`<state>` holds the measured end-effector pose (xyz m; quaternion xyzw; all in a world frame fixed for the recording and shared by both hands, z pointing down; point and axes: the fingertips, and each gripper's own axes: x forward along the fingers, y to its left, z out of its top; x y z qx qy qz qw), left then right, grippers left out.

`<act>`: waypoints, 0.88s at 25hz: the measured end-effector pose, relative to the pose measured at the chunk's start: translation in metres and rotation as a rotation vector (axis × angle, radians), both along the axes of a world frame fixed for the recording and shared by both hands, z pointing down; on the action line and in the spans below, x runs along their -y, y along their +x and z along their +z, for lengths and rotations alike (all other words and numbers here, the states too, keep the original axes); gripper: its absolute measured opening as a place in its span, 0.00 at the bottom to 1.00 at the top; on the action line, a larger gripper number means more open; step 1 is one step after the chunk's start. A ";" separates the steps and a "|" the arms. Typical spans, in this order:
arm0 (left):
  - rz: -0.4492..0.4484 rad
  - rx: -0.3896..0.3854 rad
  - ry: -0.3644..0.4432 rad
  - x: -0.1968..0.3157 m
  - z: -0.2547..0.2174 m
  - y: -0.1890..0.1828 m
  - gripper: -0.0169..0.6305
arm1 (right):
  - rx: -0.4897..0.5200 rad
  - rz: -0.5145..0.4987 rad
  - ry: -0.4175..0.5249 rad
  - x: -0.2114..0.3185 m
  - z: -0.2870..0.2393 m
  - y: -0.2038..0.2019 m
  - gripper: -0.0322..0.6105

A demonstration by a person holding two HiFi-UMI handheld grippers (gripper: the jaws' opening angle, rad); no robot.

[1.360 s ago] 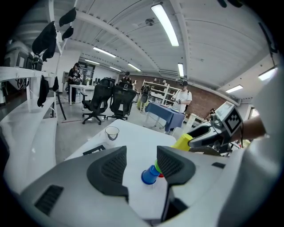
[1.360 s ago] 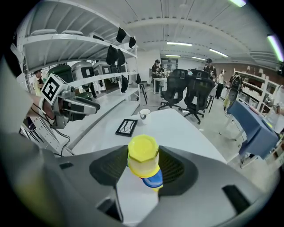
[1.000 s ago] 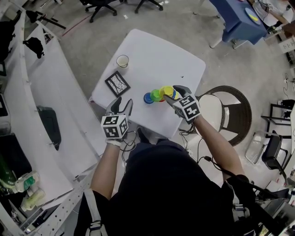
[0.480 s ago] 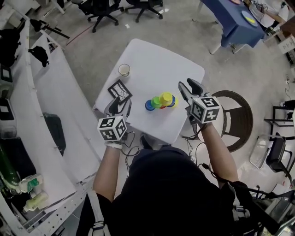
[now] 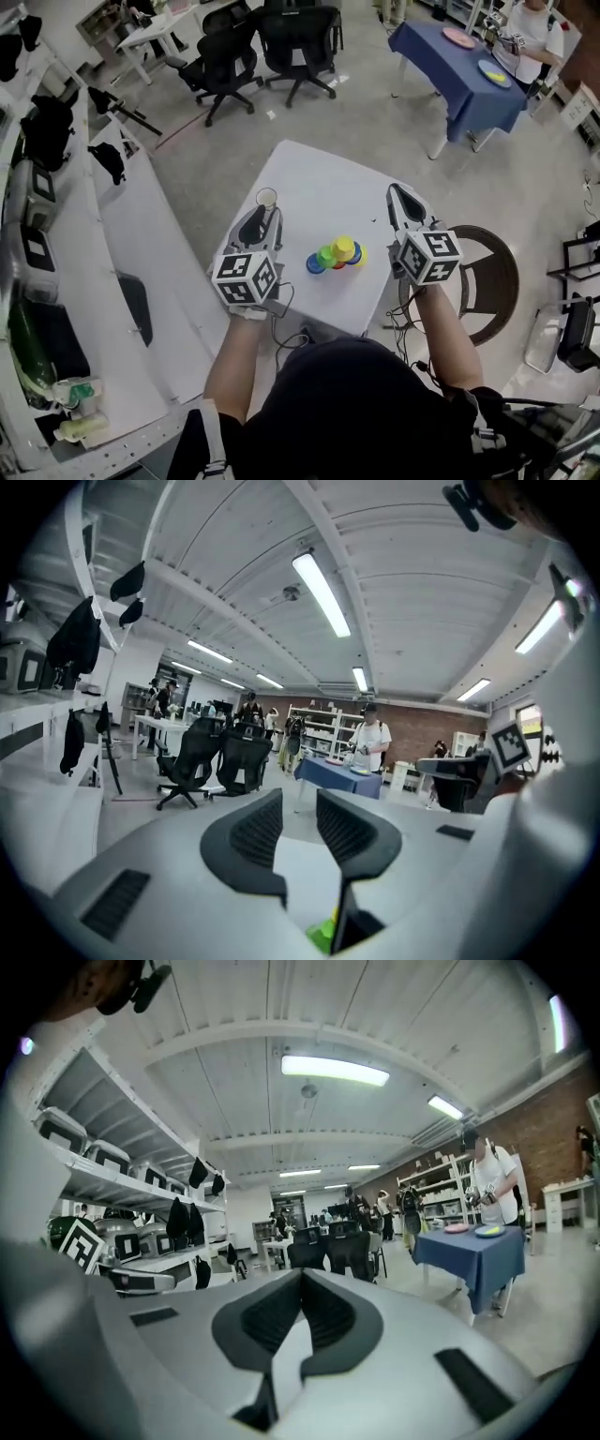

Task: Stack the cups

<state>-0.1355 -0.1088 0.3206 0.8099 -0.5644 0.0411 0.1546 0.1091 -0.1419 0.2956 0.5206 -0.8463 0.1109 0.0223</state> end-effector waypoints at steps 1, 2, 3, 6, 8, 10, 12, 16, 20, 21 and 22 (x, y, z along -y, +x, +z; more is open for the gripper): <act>0.002 -0.001 0.031 0.000 -0.012 0.002 0.17 | -0.013 0.004 0.026 -0.002 -0.009 0.000 0.05; 0.002 0.004 0.063 0.000 -0.025 0.003 0.14 | -0.029 0.009 0.054 -0.003 -0.019 0.001 0.05; 0.002 0.015 0.095 -0.001 -0.038 0.005 0.09 | -0.045 0.017 0.082 -0.005 -0.030 0.001 0.05; 0.021 0.051 0.166 -0.004 -0.071 0.011 0.06 | -0.084 0.045 0.164 -0.012 -0.063 0.003 0.05; 0.039 0.050 0.205 -0.004 -0.090 0.015 0.05 | -0.109 0.033 0.219 -0.016 -0.078 0.001 0.05; 0.046 0.031 0.246 -0.003 -0.108 0.017 0.05 | -0.146 -0.014 0.271 -0.020 -0.086 -0.007 0.05; 0.044 0.029 0.277 -0.007 -0.119 0.017 0.05 | -0.171 -0.044 0.294 -0.026 -0.089 -0.012 0.05; 0.036 0.051 0.305 -0.010 -0.126 0.017 0.06 | -0.154 -0.036 0.291 -0.029 -0.094 -0.010 0.05; 0.013 0.042 0.284 -0.008 -0.119 0.011 0.06 | -0.143 -0.026 0.279 -0.026 -0.094 -0.006 0.05; 0.008 0.035 0.279 -0.008 -0.117 0.008 0.06 | -0.140 -0.022 0.275 -0.026 -0.094 -0.006 0.05; 0.005 0.029 0.275 -0.008 -0.115 0.007 0.06 | -0.140 -0.018 0.274 -0.026 -0.094 -0.005 0.05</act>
